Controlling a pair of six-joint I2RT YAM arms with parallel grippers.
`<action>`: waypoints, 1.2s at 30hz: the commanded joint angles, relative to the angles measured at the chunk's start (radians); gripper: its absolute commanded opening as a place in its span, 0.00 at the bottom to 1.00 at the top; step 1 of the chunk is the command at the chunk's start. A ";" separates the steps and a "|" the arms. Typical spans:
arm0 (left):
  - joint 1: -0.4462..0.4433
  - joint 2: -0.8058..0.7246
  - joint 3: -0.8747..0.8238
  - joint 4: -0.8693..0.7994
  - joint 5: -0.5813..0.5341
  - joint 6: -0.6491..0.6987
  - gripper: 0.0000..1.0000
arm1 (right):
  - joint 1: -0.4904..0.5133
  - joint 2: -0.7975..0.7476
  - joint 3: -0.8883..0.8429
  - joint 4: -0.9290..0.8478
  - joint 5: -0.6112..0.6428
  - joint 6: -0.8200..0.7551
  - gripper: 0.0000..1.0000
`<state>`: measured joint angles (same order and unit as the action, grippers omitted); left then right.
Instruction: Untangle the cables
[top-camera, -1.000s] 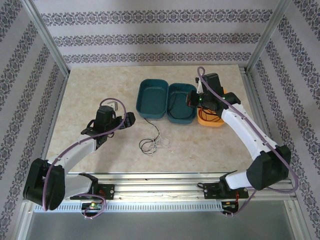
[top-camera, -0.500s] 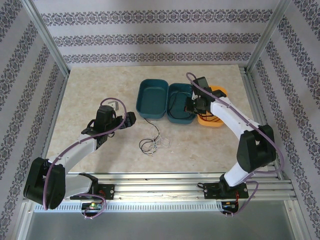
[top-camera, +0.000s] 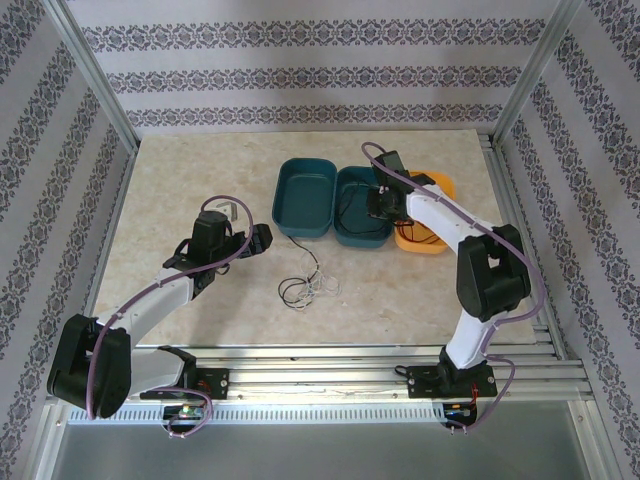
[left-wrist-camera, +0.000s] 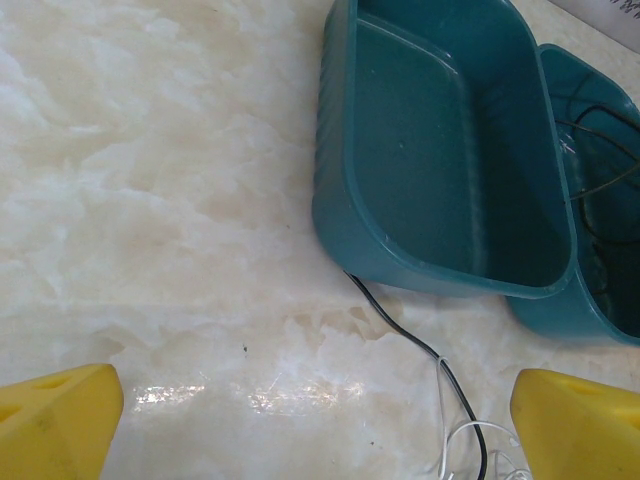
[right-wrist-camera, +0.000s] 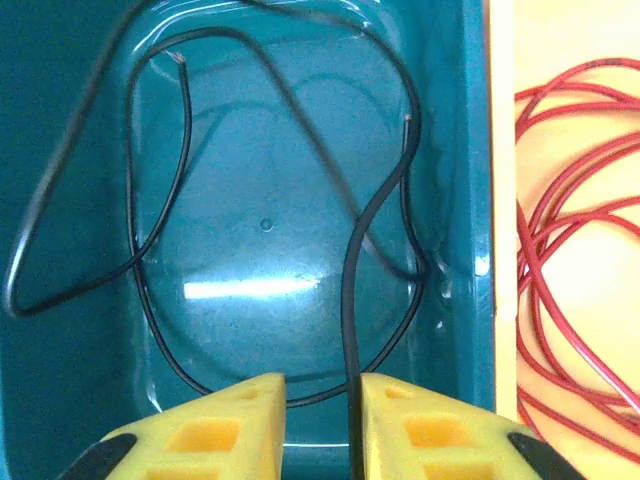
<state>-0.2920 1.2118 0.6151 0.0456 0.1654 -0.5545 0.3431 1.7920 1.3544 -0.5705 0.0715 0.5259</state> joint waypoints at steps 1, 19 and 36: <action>0.015 -0.013 -0.006 0.015 0.014 0.008 0.99 | 0.014 0.014 0.034 0.005 0.050 -0.002 0.37; 0.016 -0.019 -0.002 0.002 0.060 0.009 0.99 | 0.092 -0.234 -0.056 -0.005 0.020 -0.055 0.52; 0.017 -0.086 -0.073 -0.076 -0.038 -0.065 0.99 | 0.488 -0.306 -0.215 0.032 0.052 0.004 0.42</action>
<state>-0.2920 1.1652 0.5739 0.0135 0.1741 -0.5789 0.7773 1.4521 1.1362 -0.5621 0.0937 0.5220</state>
